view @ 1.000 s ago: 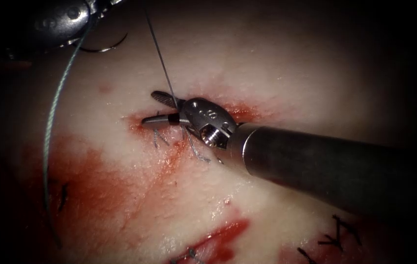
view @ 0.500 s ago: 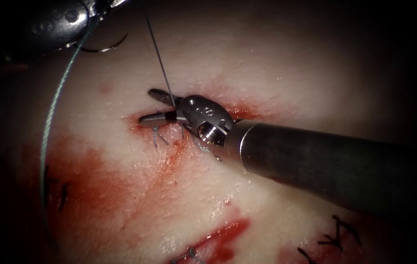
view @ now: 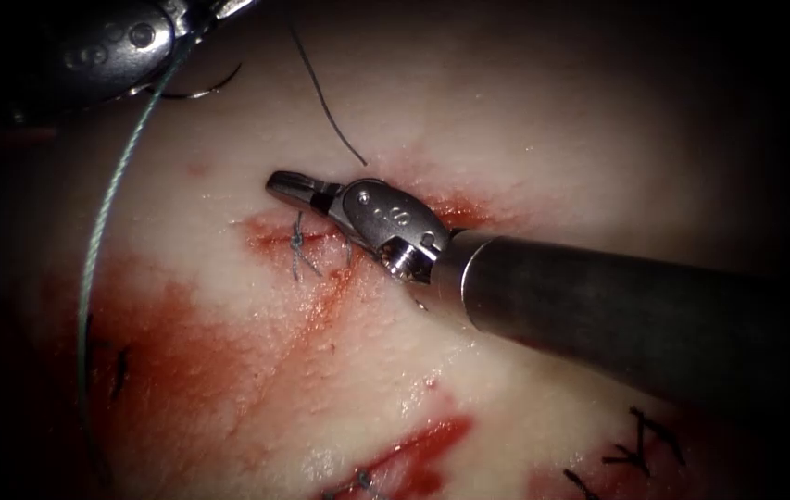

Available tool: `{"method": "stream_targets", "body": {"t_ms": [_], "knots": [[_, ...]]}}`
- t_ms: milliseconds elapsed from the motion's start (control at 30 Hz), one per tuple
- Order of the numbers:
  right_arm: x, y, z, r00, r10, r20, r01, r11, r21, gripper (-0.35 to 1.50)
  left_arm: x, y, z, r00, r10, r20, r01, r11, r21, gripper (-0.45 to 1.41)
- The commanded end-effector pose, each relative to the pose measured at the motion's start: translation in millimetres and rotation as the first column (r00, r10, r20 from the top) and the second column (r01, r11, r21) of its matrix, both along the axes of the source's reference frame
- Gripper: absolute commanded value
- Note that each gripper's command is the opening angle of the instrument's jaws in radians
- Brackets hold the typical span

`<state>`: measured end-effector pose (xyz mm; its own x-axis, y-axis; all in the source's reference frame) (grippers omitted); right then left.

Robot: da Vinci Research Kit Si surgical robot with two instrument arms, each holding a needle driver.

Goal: Wound Closure

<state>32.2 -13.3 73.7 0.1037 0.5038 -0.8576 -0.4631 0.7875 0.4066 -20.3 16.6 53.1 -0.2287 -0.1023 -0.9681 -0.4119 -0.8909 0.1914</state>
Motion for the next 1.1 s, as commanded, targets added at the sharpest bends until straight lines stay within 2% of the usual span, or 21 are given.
{"method": "stream_targets", "body": {"t_ms": [33, 67, 100, 200, 333, 533, 667, 767, 867, 933, 1067, 1100], "knots": [[0.7, 0.6, 0.6, 1.0, 0.0, -0.009, 0.0, 1.0, 0.008, 0.41, -0.4, 0.9, 0.2, 1.0, -0.001, 0.002, 0.001, 1.0, -0.005, -0.45], [0.6, 0.6, 0.6, 1.0, 0.003, -0.017, -0.002, 1.0, 0.024, 0.91, -0.4, 0.8, 0.2, 1.0, 0.0, 0.002, 0.0, 1.0, -0.006, -0.45], [0.2, 0.7, 0.5, 1.0, -0.001, -0.023, 0.002, 1.0, 0.03, 1.18, -0.4, 0.6, 0.2, 1.0, 0.0, 0.003, 0.0, 1.0, -0.008, -0.45], [-1.9, 0.7, 0.2, 1.0, 0.003, -0.02, -0.002, 0.999, 0.039, 1.3, -0.6, -0.4, 0.1, 1.0, 0.005, 0.01, -0.004, 1.0, -0.02, -0.45], [-6.1, 1.6, -0.3, 1.0, 0.009, 0.004, -0.009, 0.999, 0.052, 1.31, -1.4, -2.8, -0.2, 1.0, 0.017, 0.026, -0.016, 0.999, -0.043, -0.45], [-14.3, 3.9, -0.5, 0.998, 0.029, 0.059, -0.033, 0.997, 0.071, 1.31, -3.9, -7.5, -0.7, 0.996, 0.056, 0.064, -0.054, 0.998, -0.028, -0.45], [-19.0, 5.4, -0.9, 0.995, 0.065, 0.072, -0.07, 0.995, 0.077, 1.3, -5.7, -10.6, -0.9, 0.987, 0.109, 0.121, -0.11, 0.994, -0.001, -0.45], [-21.3, 6.4, -1.3, 0.992, 0.087, 0.095, -0.093, 0.994, 0.064, 1.3, -7.7, -13.5, -0.8, 0.971, 0.174, 0.163, -0.178, 0.984, 0.013, -0.45], [-23.0, 7.3, -1.6, 0.986, 0.129, 0.103, -0.135, 0.989, 0.052, 1.35, -10.3, -16.8, -0.5, 0.943, 0.284, 0.174, -0.294, 0.955, 0.032, -0.45], [-23.7, 7.7, -1.8, 0.981, 0.157, 0.116, -0.163, 0.986, 0.042, 1.38, -12.3, -19.6, -0.1, 0.903, 0.384, 0.193, -0.399, 0.916, 0.044, -0.45], [-24.0, 7.8, -1.9, 0.978, 0.166, 0.126, -0.172, 0.984, 0.039, 1.38, -15.8, -24.9, 1.7, 0.841, 0.499, 0.209, -0.517, 0.855, 0.041, -0.45], [-23.7, 7.7, -1.8, 0.979, 0.162, 0.121, -0.167, 0.985, 0.039, 1.38, -17.3, -27.1, 2.9, 0.808, 0.545, 0.224, -0.57, 0.82, 0.06, -0.45]]}}
